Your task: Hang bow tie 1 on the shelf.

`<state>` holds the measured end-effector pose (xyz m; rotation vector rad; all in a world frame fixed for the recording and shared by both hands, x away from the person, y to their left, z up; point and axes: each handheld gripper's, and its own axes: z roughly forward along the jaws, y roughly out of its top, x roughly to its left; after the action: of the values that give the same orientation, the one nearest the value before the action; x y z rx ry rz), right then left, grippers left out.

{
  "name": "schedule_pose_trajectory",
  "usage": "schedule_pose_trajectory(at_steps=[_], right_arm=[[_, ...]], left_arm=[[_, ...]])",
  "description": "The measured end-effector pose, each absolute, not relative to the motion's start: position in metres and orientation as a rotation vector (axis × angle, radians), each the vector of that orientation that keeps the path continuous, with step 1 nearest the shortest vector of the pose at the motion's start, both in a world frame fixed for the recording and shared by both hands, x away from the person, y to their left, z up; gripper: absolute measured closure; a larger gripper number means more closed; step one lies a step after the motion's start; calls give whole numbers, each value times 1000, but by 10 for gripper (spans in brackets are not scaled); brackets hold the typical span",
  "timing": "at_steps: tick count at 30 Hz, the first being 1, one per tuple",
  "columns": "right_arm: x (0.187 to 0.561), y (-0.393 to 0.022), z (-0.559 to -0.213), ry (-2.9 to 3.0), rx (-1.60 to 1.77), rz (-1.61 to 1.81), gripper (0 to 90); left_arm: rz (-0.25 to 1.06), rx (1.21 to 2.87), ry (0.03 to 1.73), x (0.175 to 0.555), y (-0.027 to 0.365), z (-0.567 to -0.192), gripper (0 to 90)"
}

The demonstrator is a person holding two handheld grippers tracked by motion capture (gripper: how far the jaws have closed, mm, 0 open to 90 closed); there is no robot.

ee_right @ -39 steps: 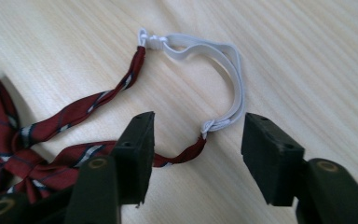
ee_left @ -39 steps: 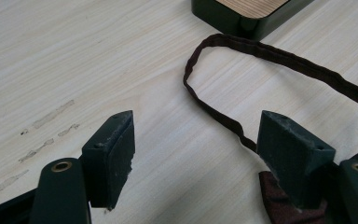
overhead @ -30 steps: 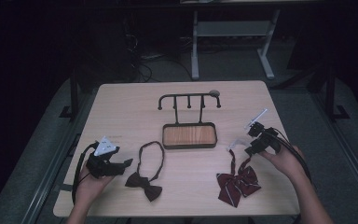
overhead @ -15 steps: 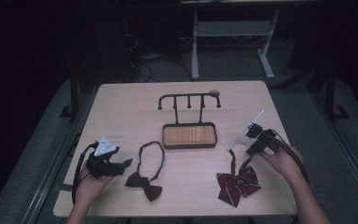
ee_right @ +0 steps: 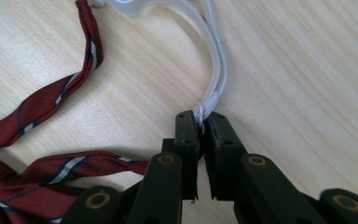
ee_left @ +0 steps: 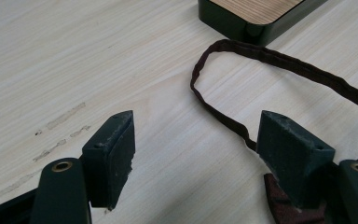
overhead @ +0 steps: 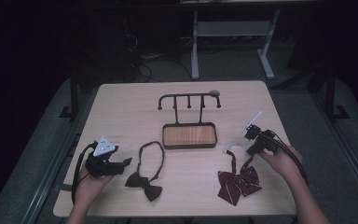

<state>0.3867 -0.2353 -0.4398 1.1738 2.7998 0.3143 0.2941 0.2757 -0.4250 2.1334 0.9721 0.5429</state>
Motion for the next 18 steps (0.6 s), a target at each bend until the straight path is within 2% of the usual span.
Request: schedule_pose_trajectory(at_steps=[18], right_arm=[[377, -233, -402, 2853, 1092, 528, 839]], left_arm=[[527, 2153, 961, 294, 273, -426, 284]])
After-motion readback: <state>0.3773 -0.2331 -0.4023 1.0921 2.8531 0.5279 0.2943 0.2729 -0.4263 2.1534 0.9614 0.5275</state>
